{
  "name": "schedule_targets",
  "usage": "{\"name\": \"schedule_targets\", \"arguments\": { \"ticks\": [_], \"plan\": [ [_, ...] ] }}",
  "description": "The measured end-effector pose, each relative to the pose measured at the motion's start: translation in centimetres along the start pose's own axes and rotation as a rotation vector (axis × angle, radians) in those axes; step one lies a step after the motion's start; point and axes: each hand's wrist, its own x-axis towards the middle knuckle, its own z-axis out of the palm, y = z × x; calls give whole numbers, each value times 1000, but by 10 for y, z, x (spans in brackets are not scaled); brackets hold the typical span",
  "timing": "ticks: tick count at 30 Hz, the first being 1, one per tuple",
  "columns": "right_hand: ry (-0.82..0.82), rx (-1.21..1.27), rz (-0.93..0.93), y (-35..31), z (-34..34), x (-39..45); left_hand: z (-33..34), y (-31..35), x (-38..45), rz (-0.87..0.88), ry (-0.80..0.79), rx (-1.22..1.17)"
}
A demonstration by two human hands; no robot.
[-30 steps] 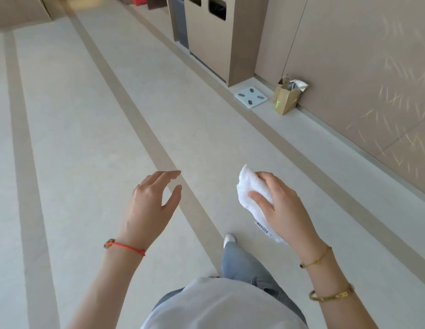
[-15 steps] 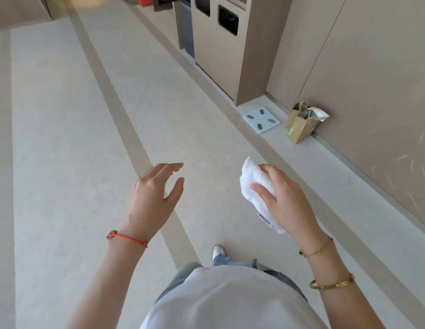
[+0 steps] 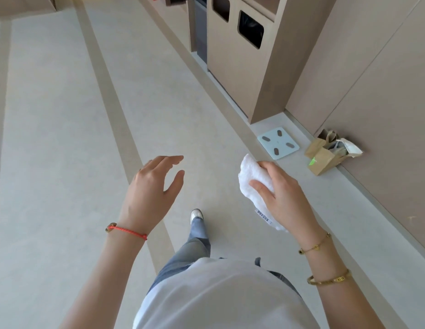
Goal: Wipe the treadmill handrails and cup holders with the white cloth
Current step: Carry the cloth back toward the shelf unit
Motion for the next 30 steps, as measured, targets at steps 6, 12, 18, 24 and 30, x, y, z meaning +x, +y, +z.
{"name": "schedule_targets", "arguments": {
  "ticks": [6, 12, 18, 24, 30],
  "plan": [
    [50, -7, 4, -16, 13, 164, 2, -57, 156, 26, 0, 14],
    [68, -9, 42, -21, 17, 292, 15, -94, 295, 59, -56, 5],
    [83, -24, 73, 0, 30, 415, 53, -131, 420, 86, -91, 5],
    [89, -16, 90, 27, 27, 557, 88, -152, 563, 75, -112, -5],
    [117, -12, 87, 42, 2, 704, 116, -163, 712, 100, -101, -21]
  ]
}}
